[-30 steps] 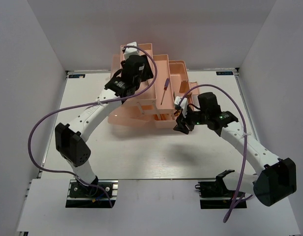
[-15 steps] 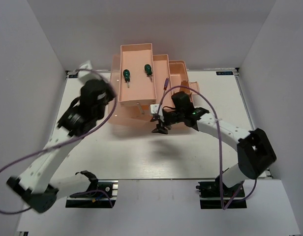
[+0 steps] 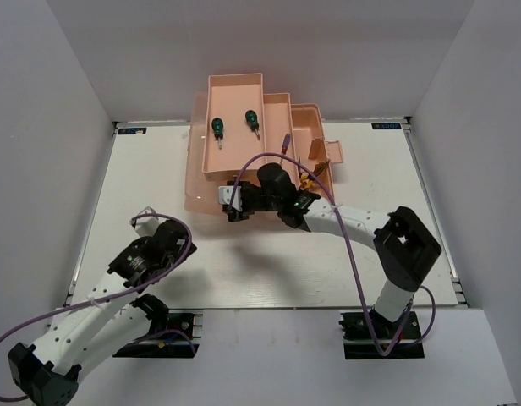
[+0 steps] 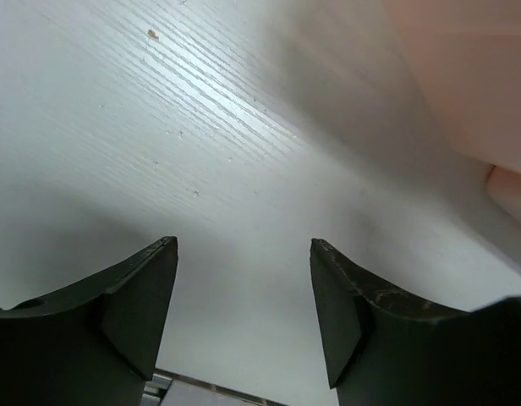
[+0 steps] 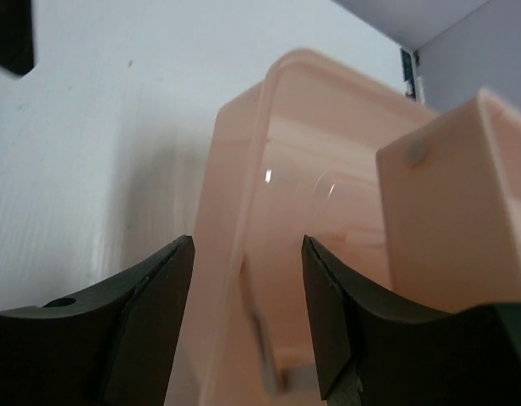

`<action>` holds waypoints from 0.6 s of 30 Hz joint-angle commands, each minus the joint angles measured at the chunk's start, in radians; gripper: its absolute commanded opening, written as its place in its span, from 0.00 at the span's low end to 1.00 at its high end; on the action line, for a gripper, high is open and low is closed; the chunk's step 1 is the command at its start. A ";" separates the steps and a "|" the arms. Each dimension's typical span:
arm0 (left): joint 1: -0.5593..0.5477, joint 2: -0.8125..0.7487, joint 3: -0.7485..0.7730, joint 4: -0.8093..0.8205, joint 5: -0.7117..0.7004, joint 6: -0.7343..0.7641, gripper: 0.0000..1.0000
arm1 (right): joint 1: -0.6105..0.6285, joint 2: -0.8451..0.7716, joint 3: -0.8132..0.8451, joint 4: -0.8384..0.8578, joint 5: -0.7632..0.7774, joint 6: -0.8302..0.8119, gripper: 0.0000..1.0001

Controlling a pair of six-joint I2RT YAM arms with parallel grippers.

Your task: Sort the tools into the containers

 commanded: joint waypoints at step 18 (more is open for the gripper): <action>0.000 -0.271 -0.203 0.088 0.108 -0.354 0.82 | 0.047 0.171 0.236 -0.167 0.117 -0.048 0.52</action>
